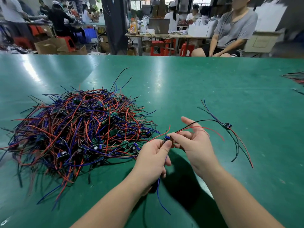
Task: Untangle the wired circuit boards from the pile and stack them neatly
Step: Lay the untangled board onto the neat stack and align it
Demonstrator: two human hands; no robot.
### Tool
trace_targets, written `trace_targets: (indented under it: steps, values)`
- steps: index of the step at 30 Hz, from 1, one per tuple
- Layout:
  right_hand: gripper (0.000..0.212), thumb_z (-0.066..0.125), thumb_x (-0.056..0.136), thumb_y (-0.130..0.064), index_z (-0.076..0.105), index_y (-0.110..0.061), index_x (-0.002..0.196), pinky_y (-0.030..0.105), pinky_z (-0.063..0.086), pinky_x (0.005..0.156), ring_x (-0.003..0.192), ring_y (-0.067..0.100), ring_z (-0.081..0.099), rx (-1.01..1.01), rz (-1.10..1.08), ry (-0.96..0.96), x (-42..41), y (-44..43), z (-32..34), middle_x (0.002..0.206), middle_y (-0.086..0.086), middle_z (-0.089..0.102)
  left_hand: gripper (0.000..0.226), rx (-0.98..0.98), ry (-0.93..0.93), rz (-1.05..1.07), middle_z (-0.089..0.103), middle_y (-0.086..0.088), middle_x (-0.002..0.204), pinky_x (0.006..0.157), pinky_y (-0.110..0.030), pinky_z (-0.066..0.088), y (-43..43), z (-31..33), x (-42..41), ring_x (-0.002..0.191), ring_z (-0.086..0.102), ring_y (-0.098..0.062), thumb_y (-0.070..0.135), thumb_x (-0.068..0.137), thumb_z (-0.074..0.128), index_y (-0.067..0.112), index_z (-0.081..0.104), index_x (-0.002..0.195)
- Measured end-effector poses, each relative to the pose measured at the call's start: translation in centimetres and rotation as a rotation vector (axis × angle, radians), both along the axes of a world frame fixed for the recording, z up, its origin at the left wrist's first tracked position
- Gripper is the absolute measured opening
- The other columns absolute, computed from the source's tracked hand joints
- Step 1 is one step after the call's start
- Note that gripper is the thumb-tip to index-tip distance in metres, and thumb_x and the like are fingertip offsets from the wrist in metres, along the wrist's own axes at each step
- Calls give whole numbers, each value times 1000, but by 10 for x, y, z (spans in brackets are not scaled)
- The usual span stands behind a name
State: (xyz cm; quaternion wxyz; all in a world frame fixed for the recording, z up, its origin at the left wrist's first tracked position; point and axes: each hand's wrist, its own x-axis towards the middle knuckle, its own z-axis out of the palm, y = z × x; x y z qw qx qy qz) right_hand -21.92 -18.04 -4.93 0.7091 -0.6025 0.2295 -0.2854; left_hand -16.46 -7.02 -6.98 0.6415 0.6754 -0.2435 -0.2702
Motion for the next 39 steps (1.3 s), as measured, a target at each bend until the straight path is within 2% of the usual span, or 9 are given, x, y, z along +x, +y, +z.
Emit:
trace_targets:
  steps: [6,10,14,16,20,25,31,35,39]
  values:
    - [18,72,70,4,63,-6,81,21,53,62,62,19,66,200,43,-103,1,2,3,73,14,70,36,-12,-94,34,50,5,40,35,-15,31,1,4,0,27,38,-9,50,88,46,16,59,90]
    - [14,67,75,5,69,-4,86,18,51,56,61,16,66,264,86,-101,0,-2,0,72,11,71,23,7,-156,-9,52,5,41,36,-15,33,2,4,0,29,41,-8,31,98,47,12,59,92]
    - [22,71,60,-8,69,-1,80,20,51,55,56,15,62,288,130,-66,1,-4,-1,67,10,69,18,-39,124,-76,58,3,53,36,-21,44,1,9,-5,37,52,-12,21,100,45,11,55,89]
    - [20,71,59,-8,66,0,77,20,50,53,53,13,61,276,137,-45,1,-3,0,63,8,68,19,-73,210,-102,50,1,55,34,-20,40,0,10,-6,35,45,-10,19,101,43,10,54,88]
    - [5,65,74,3,63,1,78,17,50,49,50,11,62,358,143,-61,1,-6,0,59,6,66,20,-80,216,-144,32,8,50,35,-15,21,2,12,-4,36,23,-5,23,102,40,12,49,88]
    - [14,52,88,4,65,0,91,18,51,51,53,10,59,472,216,-54,-1,-8,3,62,7,64,19,-99,210,-175,30,8,51,37,-16,14,3,14,-4,38,20,-5,24,102,38,10,45,92]
    - [19,61,70,-8,64,-1,88,19,54,52,53,14,63,542,268,-74,-3,-13,9,63,6,65,22,-146,240,-150,30,9,49,38,-15,12,3,14,-2,37,19,-4,24,101,38,11,53,91]
    - [18,62,69,-5,65,-2,87,19,55,55,55,13,64,536,266,-77,-2,-14,6,64,6,65,25,-170,255,-145,31,8,50,39,-15,12,2,14,-2,37,19,-5,24,101,38,10,55,91]
    - [11,64,67,-3,74,-6,71,20,55,55,57,14,65,567,262,-94,-2,-16,4,66,8,66,27,-205,290,-154,28,5,51,38,-11,14,2,15,-1,35,19,-4,25,101,39,11,57,87]
